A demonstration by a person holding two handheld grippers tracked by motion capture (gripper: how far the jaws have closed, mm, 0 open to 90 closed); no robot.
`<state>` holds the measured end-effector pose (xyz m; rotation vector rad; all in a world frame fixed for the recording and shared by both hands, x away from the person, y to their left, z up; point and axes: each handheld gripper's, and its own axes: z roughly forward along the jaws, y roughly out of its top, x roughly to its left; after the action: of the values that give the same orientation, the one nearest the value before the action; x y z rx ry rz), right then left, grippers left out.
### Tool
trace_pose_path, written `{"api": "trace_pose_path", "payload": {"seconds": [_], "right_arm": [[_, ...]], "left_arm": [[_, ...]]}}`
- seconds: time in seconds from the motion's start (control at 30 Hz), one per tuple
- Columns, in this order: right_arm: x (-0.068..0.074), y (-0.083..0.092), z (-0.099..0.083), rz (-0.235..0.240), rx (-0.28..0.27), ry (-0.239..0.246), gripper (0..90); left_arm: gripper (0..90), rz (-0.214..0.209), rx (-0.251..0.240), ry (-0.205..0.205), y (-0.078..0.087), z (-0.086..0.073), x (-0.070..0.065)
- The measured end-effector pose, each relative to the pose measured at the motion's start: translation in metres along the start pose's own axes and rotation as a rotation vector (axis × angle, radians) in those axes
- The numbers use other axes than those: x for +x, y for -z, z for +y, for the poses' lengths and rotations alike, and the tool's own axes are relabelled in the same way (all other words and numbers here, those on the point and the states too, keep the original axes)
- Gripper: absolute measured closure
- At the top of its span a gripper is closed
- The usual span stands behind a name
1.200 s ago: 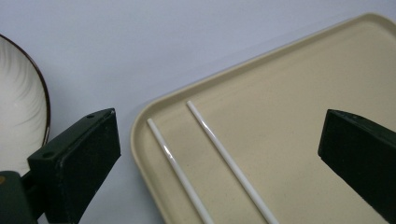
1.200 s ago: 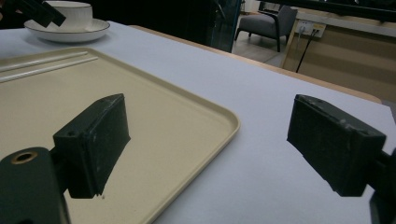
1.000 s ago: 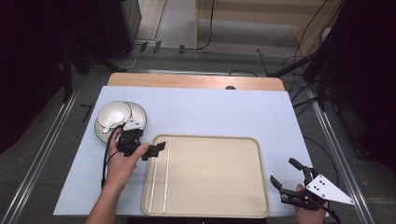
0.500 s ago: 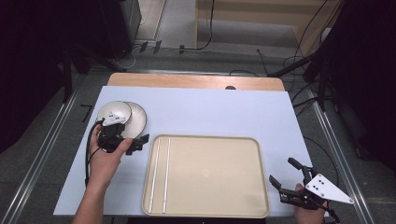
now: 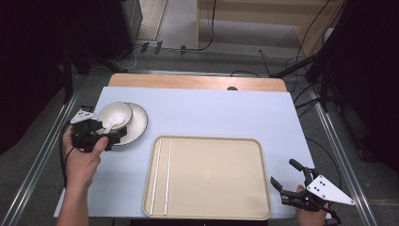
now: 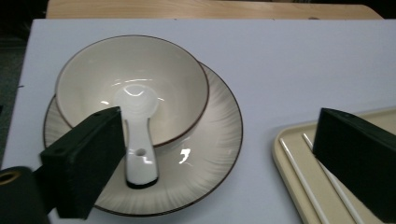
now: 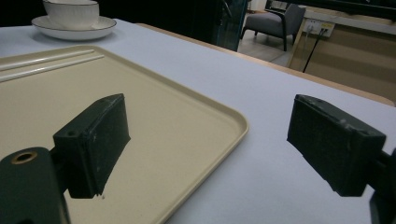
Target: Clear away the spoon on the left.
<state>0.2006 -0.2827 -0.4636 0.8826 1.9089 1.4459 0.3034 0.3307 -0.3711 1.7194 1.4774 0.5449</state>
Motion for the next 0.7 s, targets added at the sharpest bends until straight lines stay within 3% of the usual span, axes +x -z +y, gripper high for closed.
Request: {"api": "trace_pose_path", "payload": {"seconds": [0.07, 0.1, 0.17, 0.2, 0.47, 0.6, 0.67, 0.7], "right_arm": [[0.000, 0.000, 0.000, -0.001, 0.000, 0.001, 13.2], [0.000, 0.000, 0.000, 0.000, 0.000, 0.001, 13.2], [0.000, 0.000, 0.000, -0.001, 0.000, 0.001, 13.2], [0.000, 0.000, 0.000, -0.002, 0.000, 0.000, 13.2], [0.000, 0.000, 0.000, -0.003, 0.005, 0.003, 13.2], [0.000, 0.000, 0.000, -0.003, 0.004, 0.004, 13.2], [0.000, 0.000, 0.000, -0.003, 0.004, 0.005, 13.2], [0.000, 0.000, 0.000, -0.003, 0.004, 0.005, 13.2]], "left_arm": [[10.3, 0.012, -0.003, 0.017, 0.001, 0.000, 0.004], [23.6, 0.021, -0.006, 0.037, 0.001, 0.000, 0.007], [26.7, 0.040, -0.010, 0.078, 0.002, -0.001, 0.013], [33.0, 0.045, -0.010, 0.095, 0.001, -0.002, 0.015], [46.6, 0.077, 0.034, 0.136, -0.008, -0.010, 0.024], [51.6, 0.068, 0.030, 0.159, -0.008, -0.014, 0.028], [55.0, 0.025, 0.034, 0.192, -0.008, -0.015, 0.034], [56.0, 0.025, 0.034, 0.192, -0.008, -0.015, 0.034]]}}
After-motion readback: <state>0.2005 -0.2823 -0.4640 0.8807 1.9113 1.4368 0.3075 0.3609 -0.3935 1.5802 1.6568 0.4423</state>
